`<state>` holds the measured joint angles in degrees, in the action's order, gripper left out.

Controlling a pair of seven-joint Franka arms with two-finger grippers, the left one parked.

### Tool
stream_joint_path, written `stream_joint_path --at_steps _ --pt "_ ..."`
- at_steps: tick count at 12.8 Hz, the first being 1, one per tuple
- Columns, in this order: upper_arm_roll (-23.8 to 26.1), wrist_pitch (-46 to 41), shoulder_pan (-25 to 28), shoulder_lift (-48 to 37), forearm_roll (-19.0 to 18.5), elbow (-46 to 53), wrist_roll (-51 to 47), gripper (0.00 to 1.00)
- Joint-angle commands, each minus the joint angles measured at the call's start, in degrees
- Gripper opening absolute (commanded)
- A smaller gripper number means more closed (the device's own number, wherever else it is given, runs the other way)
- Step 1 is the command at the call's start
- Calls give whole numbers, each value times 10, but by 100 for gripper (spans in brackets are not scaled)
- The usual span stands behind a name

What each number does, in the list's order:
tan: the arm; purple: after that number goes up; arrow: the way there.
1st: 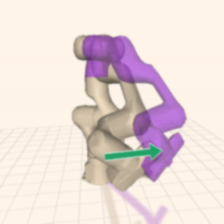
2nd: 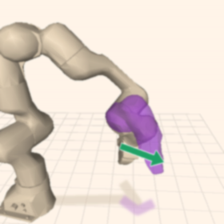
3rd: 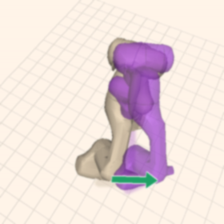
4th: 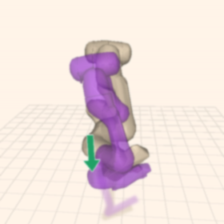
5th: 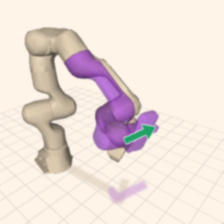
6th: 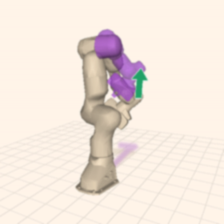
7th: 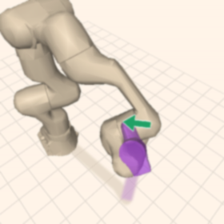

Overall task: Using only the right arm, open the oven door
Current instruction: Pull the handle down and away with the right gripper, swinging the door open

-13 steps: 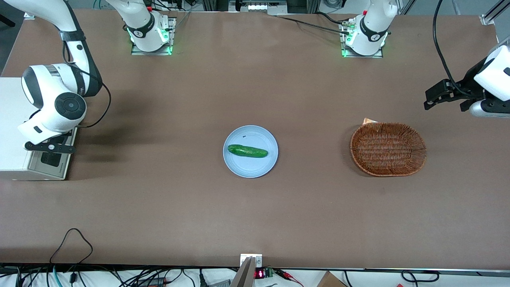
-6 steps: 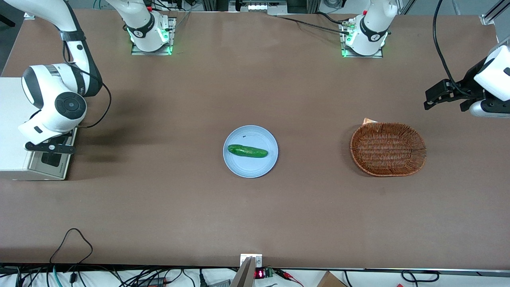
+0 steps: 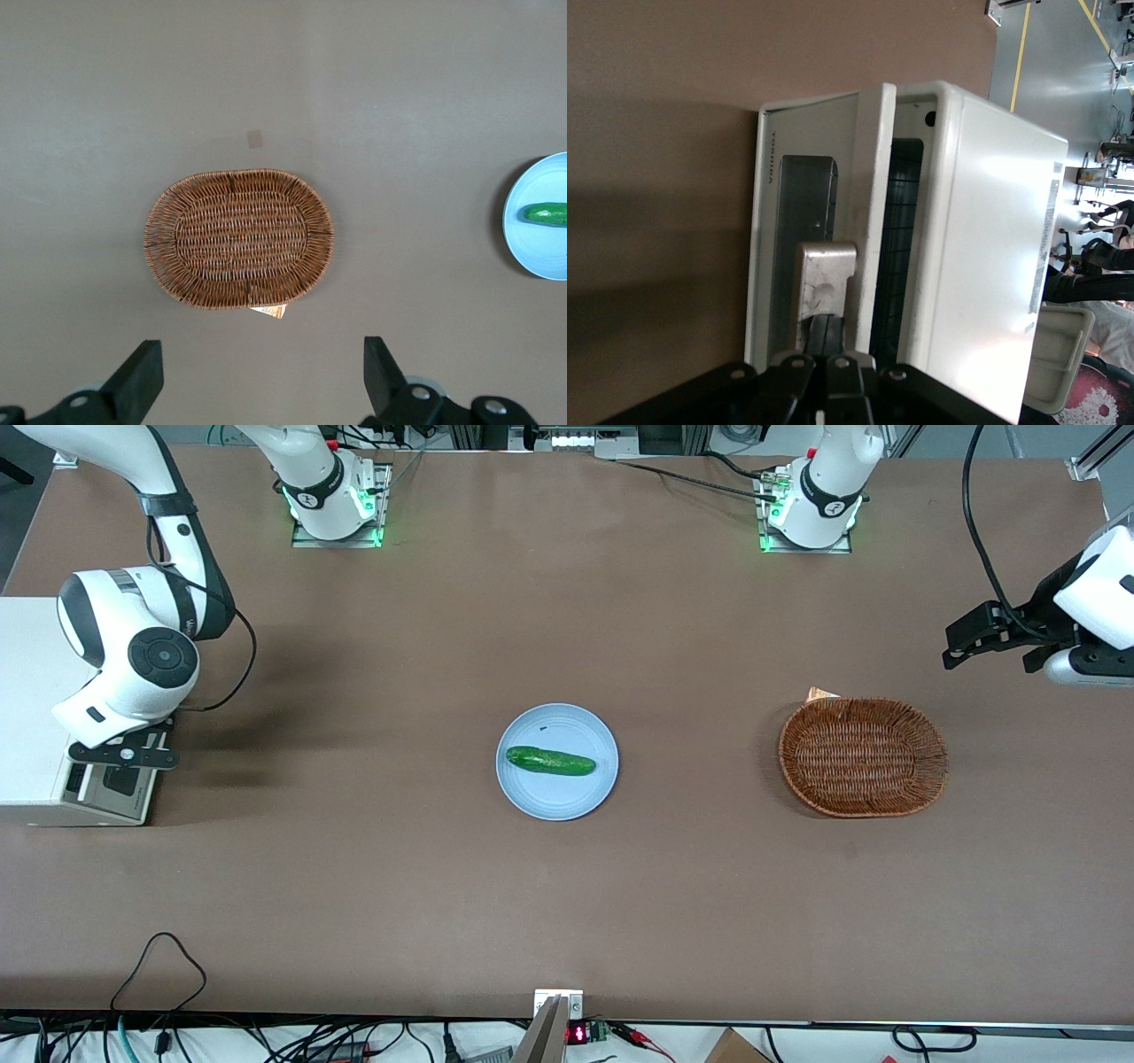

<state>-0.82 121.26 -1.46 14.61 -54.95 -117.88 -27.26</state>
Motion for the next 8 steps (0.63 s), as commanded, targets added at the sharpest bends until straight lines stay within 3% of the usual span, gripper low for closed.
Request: stream_joint_path --at_steps 1,6,8 --pt "6 15 2 3 38 -3 -2 0" --pt "10 35 4 17 55 -2 -3 0" --pt "10 39 10 24 81 3 -2 0"
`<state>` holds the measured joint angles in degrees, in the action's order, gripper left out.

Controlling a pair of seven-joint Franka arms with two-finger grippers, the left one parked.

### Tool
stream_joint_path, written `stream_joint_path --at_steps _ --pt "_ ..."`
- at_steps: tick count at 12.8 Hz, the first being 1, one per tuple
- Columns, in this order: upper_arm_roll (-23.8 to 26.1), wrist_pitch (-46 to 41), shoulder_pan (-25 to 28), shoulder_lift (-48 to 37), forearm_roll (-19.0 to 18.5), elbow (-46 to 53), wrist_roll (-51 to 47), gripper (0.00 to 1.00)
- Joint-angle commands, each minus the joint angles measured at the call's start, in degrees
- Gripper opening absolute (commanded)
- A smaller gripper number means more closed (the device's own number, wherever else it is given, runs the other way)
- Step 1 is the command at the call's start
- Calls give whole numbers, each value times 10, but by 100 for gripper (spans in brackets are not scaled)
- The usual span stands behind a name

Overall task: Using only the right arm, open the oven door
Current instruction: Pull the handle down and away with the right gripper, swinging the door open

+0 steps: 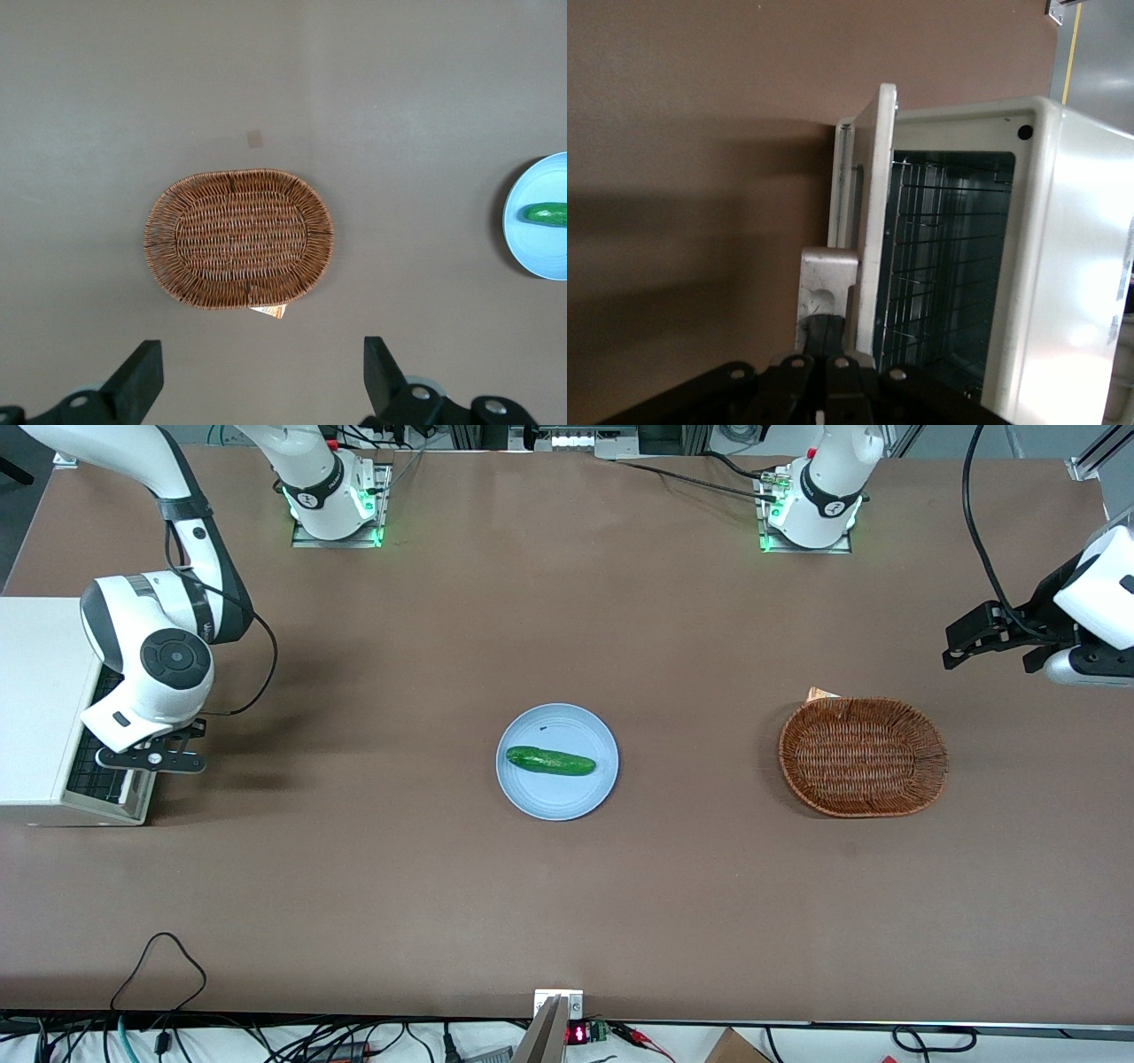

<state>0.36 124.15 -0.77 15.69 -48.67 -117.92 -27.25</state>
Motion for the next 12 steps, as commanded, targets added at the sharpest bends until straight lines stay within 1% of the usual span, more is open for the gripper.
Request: stream_joint_path --at_steps 1,12 --pt "-2 14 5 16 20 3 -3 0" --pt "-3 25 25 69 18 3 -10 0"
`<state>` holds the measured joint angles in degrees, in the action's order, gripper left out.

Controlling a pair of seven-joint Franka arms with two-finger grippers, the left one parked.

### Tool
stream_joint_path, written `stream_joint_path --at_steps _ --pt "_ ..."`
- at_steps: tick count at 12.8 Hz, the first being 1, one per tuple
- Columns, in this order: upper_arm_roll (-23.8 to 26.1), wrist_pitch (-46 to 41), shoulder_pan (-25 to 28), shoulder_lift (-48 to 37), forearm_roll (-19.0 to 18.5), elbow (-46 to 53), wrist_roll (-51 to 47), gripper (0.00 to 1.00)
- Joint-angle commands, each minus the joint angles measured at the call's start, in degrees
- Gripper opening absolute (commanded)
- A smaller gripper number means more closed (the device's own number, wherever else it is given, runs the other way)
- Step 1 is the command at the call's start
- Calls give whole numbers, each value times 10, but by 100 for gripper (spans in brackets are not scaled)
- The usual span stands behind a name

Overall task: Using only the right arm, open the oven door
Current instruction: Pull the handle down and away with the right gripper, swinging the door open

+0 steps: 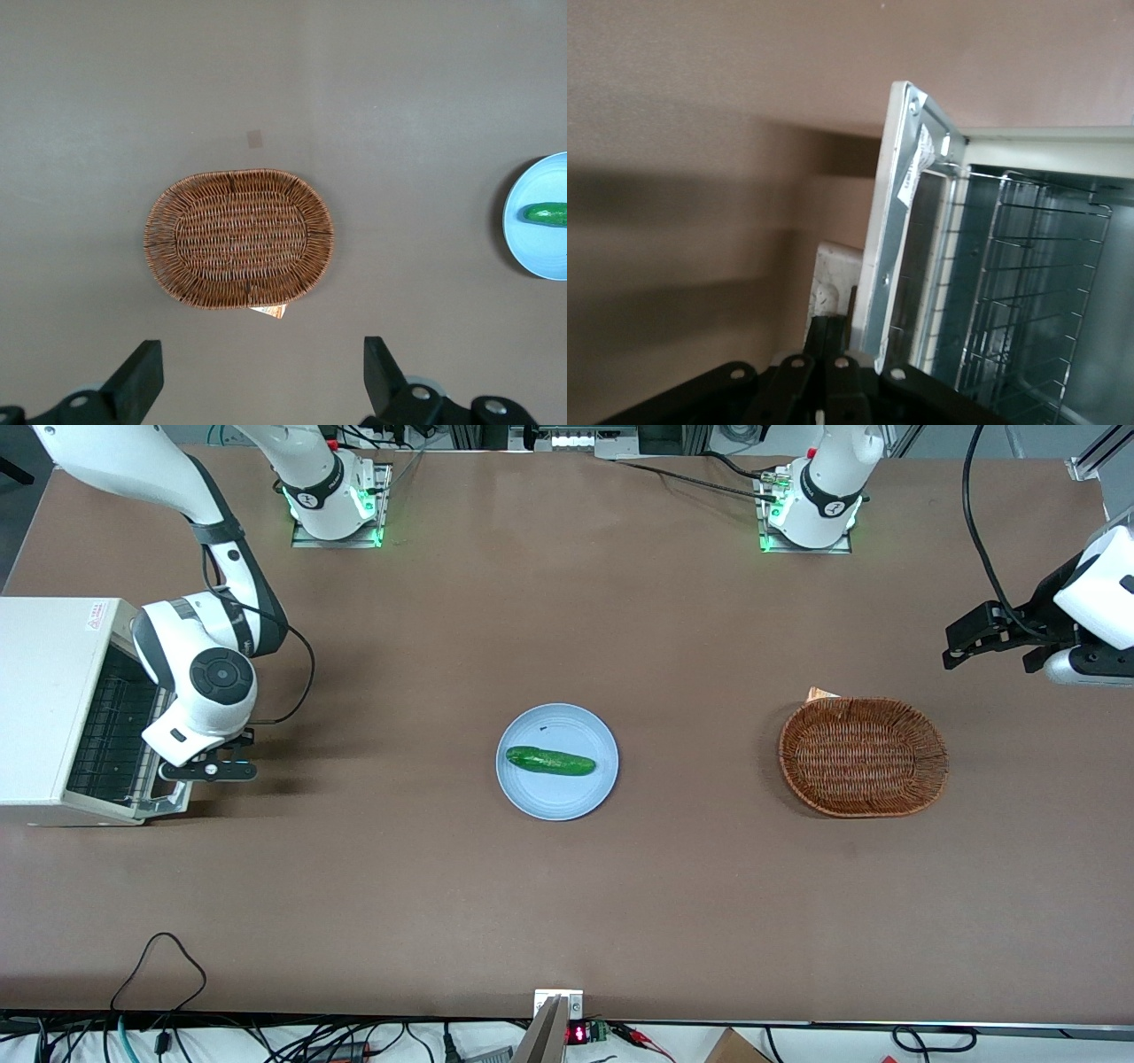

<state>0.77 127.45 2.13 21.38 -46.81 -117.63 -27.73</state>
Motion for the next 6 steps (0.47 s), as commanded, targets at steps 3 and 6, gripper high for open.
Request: stream_joint_path --at_steps 3,6 --pt "-7 -9 2 28 0 0 -7 0" --pt "-7 -9 10 40 -2 0 -4 1"
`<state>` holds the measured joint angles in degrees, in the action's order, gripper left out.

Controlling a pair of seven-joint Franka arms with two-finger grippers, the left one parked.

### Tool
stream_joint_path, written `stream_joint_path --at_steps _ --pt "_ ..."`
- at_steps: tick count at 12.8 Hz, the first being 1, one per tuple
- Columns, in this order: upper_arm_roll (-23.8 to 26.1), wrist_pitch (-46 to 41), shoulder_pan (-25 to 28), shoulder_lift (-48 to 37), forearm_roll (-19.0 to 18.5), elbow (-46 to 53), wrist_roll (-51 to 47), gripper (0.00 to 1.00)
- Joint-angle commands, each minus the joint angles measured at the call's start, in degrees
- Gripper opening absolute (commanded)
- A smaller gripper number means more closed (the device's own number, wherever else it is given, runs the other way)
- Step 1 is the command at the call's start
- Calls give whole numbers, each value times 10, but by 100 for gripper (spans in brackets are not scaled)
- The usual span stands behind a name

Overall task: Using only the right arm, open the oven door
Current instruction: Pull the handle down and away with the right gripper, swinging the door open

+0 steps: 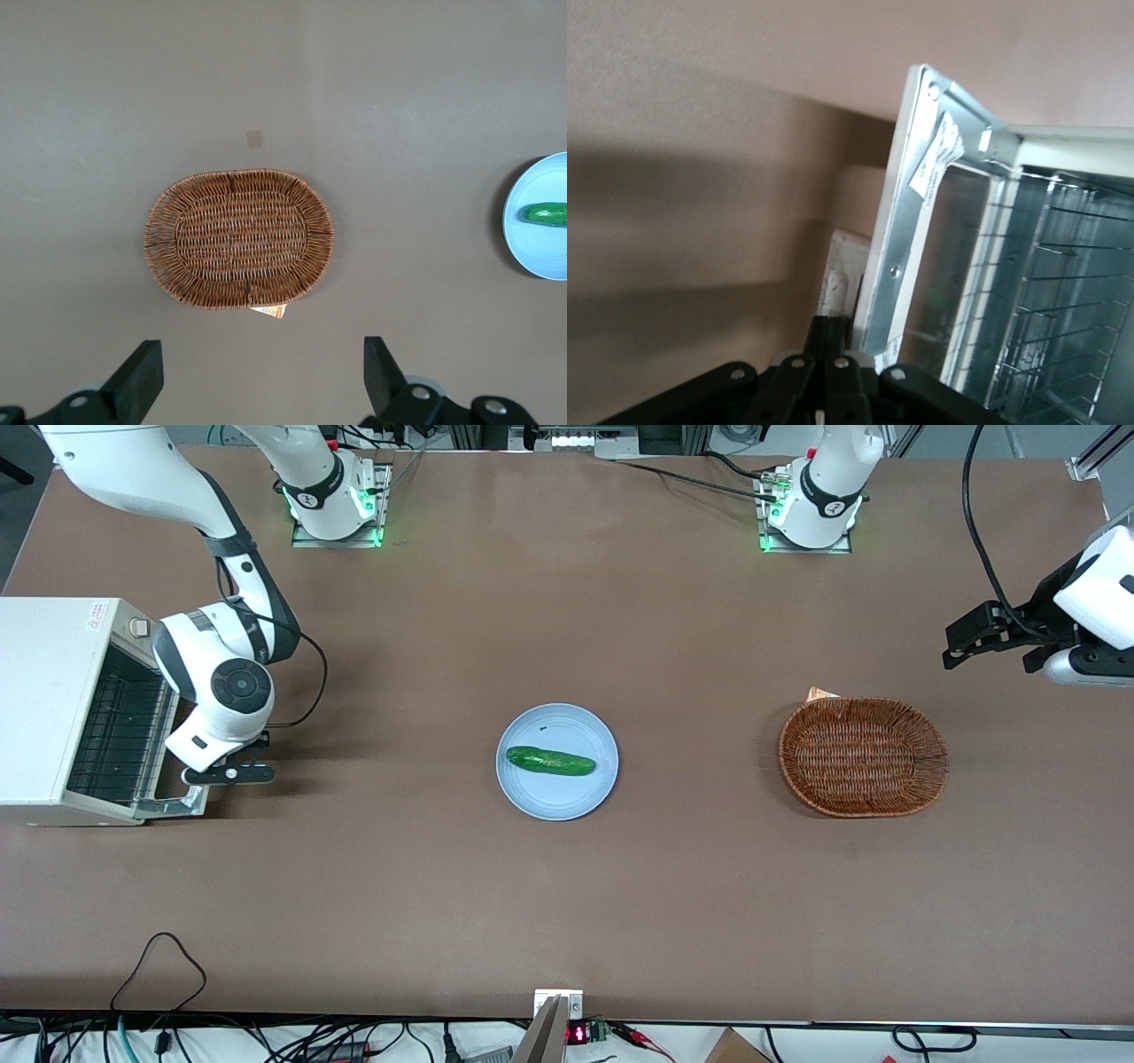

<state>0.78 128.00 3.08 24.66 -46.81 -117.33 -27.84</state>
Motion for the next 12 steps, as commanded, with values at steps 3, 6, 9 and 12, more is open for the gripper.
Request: stream_joint_path --at_steps 3,6,9,12 --pt "-7 -14 2 17 -5 -3 2 1" --pt "-7 -14 7 27 -6 -2 -1 1" --pt "-7 -14 13 41 -6 3 -5 1" --pt "-7 -14 17 46 -6 3 -6 1"
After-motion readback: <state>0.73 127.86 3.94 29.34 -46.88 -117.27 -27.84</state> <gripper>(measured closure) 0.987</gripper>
